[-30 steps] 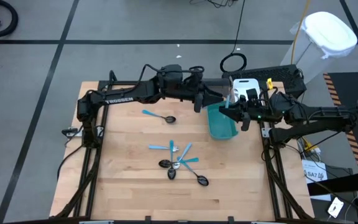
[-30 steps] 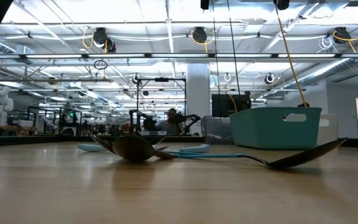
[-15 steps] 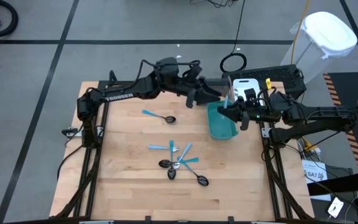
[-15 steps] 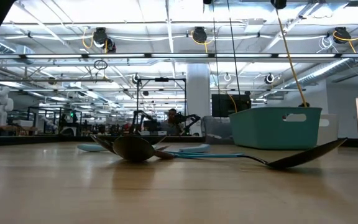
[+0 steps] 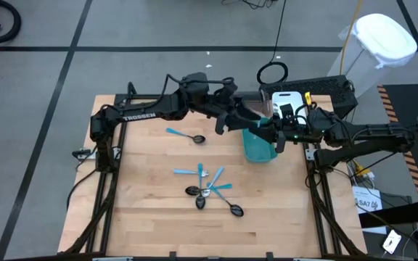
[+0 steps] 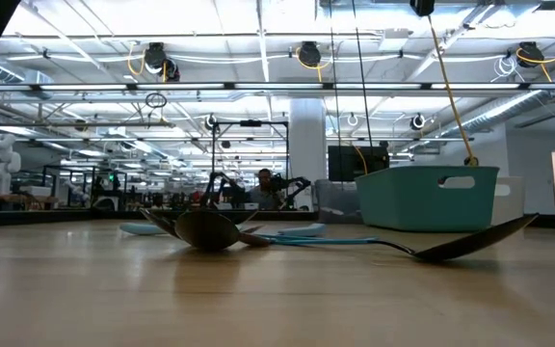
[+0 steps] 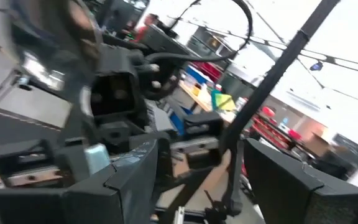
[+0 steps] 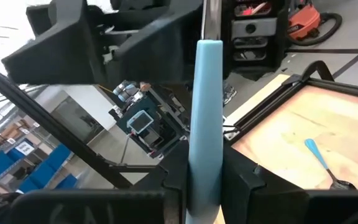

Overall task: Sort silverware by color (type)
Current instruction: Put the light blue spoon into the white bin

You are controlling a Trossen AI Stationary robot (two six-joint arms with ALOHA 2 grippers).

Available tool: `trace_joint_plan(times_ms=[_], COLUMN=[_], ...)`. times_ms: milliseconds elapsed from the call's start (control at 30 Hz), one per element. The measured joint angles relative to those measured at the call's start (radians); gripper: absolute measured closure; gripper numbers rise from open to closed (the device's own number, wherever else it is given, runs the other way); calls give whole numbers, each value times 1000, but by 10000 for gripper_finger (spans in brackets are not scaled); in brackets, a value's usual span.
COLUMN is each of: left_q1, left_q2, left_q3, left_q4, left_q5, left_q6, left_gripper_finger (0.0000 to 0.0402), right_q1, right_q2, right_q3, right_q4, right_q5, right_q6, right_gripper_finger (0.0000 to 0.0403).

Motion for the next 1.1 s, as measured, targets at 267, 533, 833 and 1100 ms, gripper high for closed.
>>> trace_joint_plan(times_ms=[267, 533, 833, 1100], left_q1=[35, 104, 120, 117], left_q2=[0, -6, -9, -8], left_q3=[0, 0, 30, 30], left_q4=[5, 7, -9, -42], left_q5=[17, 44, 95, 74], left_q6=[-22, -74, 138, 286], left_gripper_finger=[165, 165, 165, 165], right_q1=[0, -1, 0, 0], right_q2=[0, -1, -1, -1], right_q3=[0, 0, 0, 0], right_q4=[0, 0, -8, -8], right_q5=[-11, -47, -126, -153], right_q6=[-16, -3, 66, 124], right_gripper_finger=[351, 351, 351, 351])
